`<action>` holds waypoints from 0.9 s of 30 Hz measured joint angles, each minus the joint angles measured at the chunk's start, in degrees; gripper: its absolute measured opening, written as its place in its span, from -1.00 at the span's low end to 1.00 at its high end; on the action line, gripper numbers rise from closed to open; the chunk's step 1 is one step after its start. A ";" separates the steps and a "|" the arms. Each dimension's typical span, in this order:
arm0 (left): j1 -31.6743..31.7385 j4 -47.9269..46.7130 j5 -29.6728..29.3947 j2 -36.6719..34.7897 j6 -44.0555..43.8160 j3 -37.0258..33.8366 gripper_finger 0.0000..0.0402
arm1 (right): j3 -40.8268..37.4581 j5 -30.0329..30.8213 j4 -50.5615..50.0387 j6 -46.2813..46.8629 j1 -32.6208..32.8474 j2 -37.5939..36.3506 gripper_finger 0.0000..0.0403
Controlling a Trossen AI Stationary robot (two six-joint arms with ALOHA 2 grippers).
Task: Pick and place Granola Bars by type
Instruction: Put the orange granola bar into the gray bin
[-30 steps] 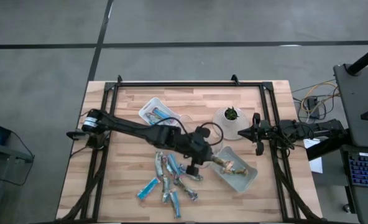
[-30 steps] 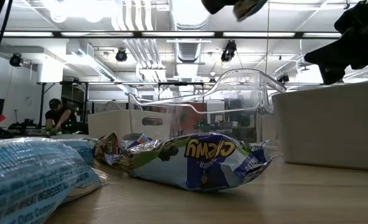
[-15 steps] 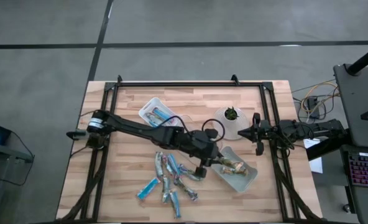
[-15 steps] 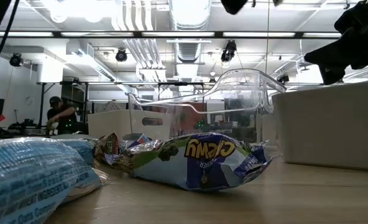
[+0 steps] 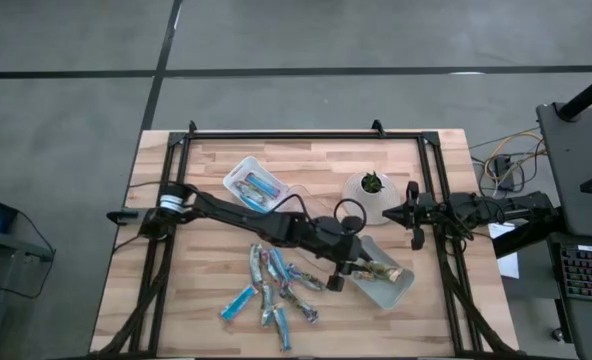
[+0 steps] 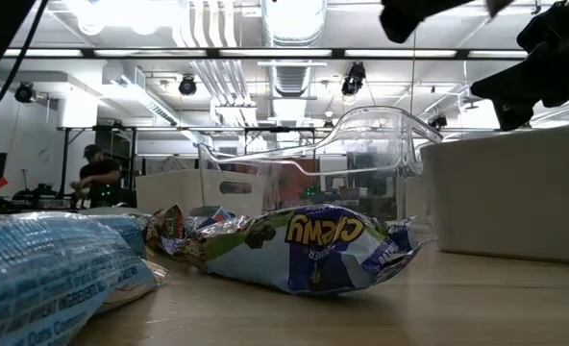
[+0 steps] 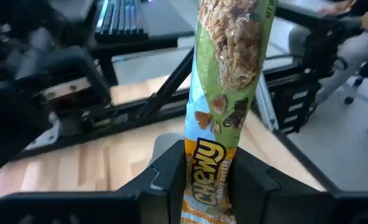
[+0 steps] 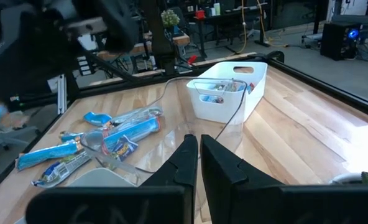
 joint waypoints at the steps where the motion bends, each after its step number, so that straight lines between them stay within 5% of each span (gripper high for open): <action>1: 0.09 1.42 0.66 0.59 -0.13 0.00 -0.58 | 0.00 -0.07 -0.05 0.00 0.02 0.00 -0.94; 27: 1.94 1.18 -0.02 3.32 10.79 -1.68 -0.58 | 0.00 -0.05 -0.06 0.00 0.00 -0.09 -0.94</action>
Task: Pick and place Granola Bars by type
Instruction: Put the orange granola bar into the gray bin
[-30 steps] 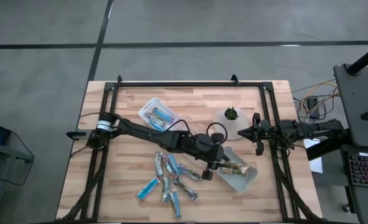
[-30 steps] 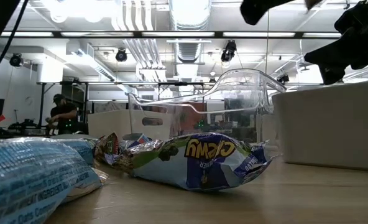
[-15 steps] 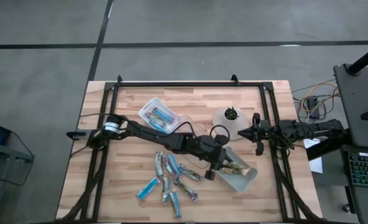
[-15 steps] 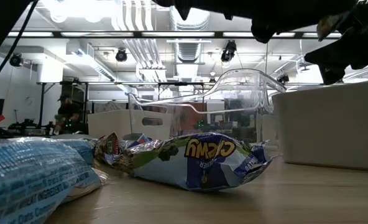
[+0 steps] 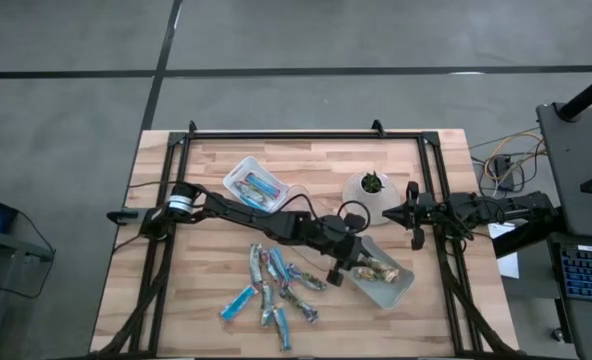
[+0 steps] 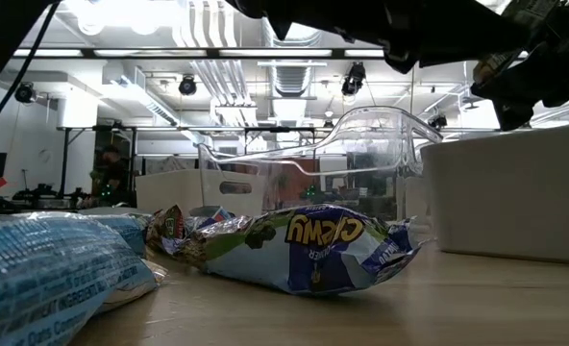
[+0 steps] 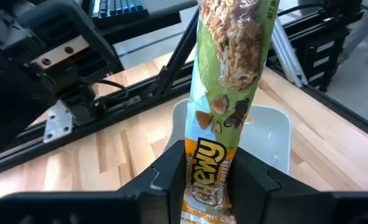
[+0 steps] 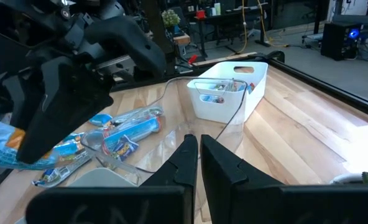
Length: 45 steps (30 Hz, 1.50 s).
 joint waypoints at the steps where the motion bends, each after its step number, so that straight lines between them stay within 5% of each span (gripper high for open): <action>1: -0.02 0.04 -0.66 0.00 -0.02 -0.01 -0.58 | 0.02 -0.02 -0.02 0.00 0.00 0.00 -0.94; 7: 0.10 -1.13 -5.35 0.00 -0.02 -0.10 -0.58 | 0.01 0.00 0.00 0.00 0.00 0.00 -0.94; 45: 0.15 -1.45 -3.77 -0.13 -1.53 -0.09 -0.57 | 0.02 0.01 -0.02 0.00 0.02 0.00 -0.94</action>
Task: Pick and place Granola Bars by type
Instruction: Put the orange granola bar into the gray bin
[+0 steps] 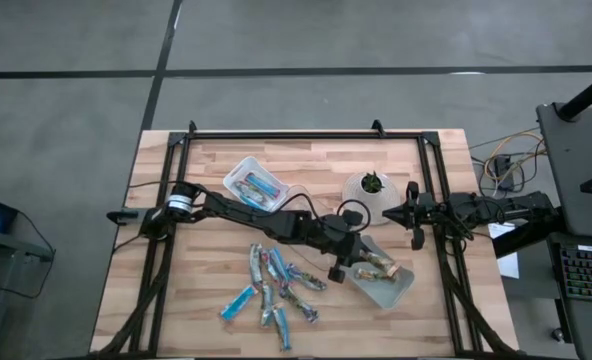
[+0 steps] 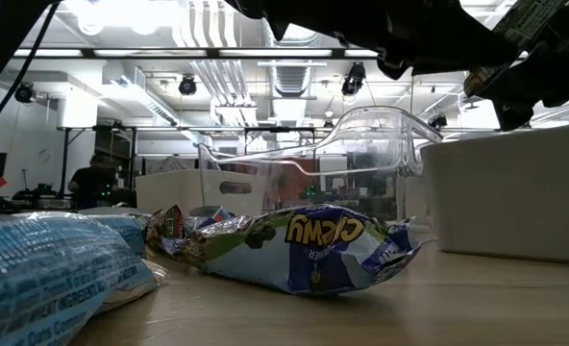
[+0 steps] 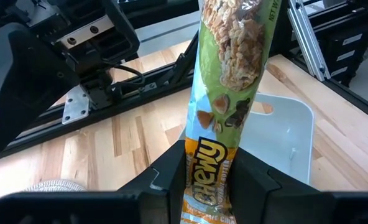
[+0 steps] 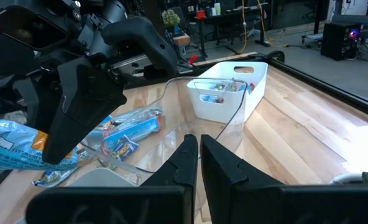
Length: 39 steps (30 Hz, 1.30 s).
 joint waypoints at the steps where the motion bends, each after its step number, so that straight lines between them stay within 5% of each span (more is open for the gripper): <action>1: 0.00 -0.05 0.01 0.00 -0.04 -0.01 -0.57 | 0.00 0.00 0.00 0.00 -0.02 0.00 -0.94; 14: -0.02 -0.47 -0.03 0.00 -1.42 -0.01 -0.03 | -0.02 0.02 0.02 0.00 -0.02 0.00 -0.94; 27: -0.02 -0.82 -0.10 0.00 -1.57 -0.01 0.00 | -0.02 0.02 0.01 0.00 0.00 0.00 -0.94; 32: -0.02 -3.27 -1.95 -0.22 -1.55 -0.01 -0.16 | -0.02 0.02 0.01 0.00 -0.01 0.00 -0.94; 39: -0.04 -6.08 -2.42 -0.55 -1.55 0.05 -0.78 | -0.01 0.02 0.01 0.00 -0.01 0.00 -0.94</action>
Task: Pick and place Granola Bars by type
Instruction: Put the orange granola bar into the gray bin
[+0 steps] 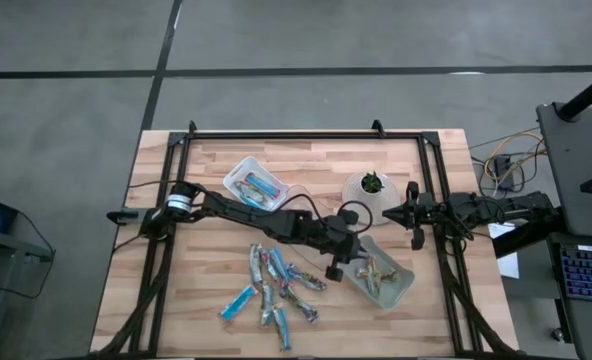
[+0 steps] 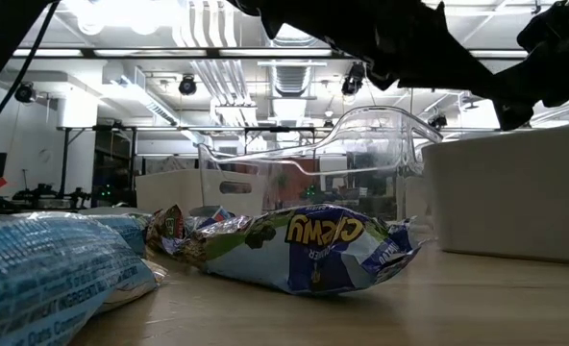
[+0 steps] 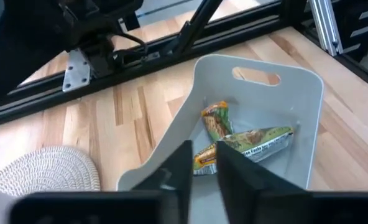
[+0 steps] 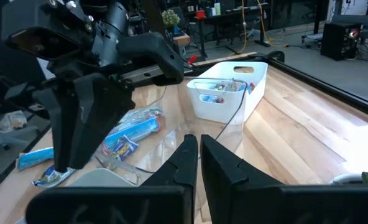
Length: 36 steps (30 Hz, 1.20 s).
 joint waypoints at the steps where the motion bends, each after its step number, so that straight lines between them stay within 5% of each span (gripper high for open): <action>1: -0.01 -0.03 0.00 -0.01 -0.02 0.25 -0.88 | -0.01 0.00 0.01 0.00 -0.01 0.00 -0.94; 10: -0.27 -3.74 0.02 -2.30 -0.01 1.73 -1.00 | 0.00 0.00 0.02 0.00 -0.01 0.00 -0.94; 18: -1.10 -17.43 0.15 -11.43 -1.97 1.54 -1.00 | 0.00 0.07 0.02 0.00 0.00 0.04 -0.94; 27: -3.70 -30.04 0.84 -22.97 -2.46 -4.90 -1.00 | -0.01 0.05 0.02 0.00 0.00 0.25 -0.94; 36: -6.11 -28.90 0.83 -33.93 -6.48 -16.22 -1.00 | -0.01 -0.09 -0.07 -0.01 0.01 0.91 -0.94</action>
